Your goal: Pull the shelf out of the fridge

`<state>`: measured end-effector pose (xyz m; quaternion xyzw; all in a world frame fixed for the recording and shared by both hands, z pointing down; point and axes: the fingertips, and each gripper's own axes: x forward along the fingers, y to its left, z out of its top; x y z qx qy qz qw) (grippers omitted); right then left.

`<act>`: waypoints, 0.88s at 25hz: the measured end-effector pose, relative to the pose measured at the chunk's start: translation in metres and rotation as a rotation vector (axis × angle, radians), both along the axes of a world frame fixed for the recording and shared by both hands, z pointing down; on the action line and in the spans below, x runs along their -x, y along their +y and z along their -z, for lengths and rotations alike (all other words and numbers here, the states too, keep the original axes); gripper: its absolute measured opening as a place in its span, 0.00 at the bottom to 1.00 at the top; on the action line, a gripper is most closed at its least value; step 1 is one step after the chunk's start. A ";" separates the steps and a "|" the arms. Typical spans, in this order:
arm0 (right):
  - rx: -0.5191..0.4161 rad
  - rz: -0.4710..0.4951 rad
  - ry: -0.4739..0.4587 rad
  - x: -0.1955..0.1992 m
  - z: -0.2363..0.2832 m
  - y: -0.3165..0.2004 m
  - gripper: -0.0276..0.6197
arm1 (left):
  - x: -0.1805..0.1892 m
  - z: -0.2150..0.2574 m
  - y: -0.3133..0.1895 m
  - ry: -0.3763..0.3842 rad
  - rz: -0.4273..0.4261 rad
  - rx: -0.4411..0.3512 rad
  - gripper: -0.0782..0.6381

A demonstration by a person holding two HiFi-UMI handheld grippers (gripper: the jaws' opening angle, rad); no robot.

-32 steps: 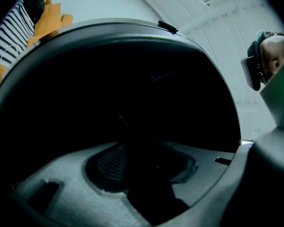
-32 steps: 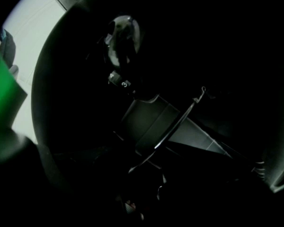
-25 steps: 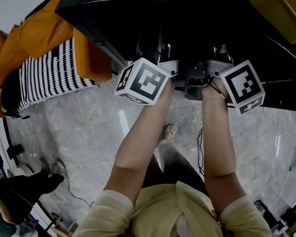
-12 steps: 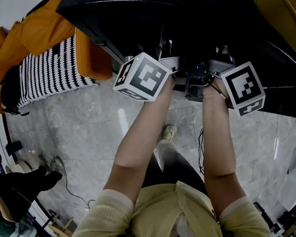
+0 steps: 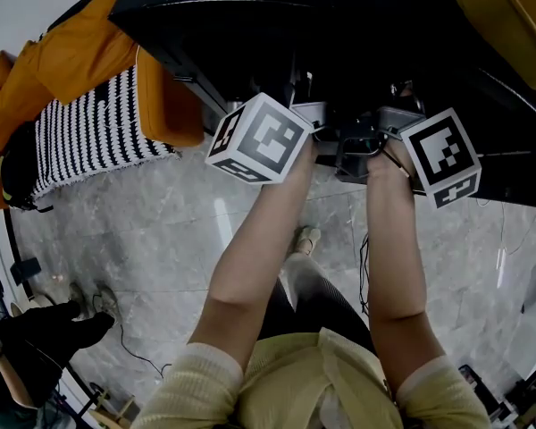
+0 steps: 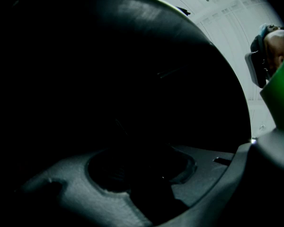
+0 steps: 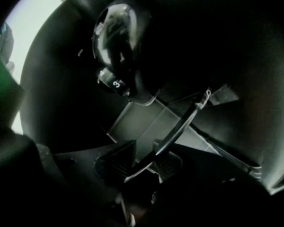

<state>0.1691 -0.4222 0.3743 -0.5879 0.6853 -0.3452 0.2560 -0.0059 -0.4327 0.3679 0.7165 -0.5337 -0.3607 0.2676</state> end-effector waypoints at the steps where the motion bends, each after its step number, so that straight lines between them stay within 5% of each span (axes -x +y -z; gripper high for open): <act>1: -0.002 -0.002 0.001 0.000 0.001 0.003 0.24 | 0.000 0.001 0.003 -0.003 0.000 -0.001 0.33; 22: 0.025 -0.009 0.009 0.003 -0.003 0.045 0.24 | 0.003 -0.003 0.046 -0.007 -0.001 0.026 0.33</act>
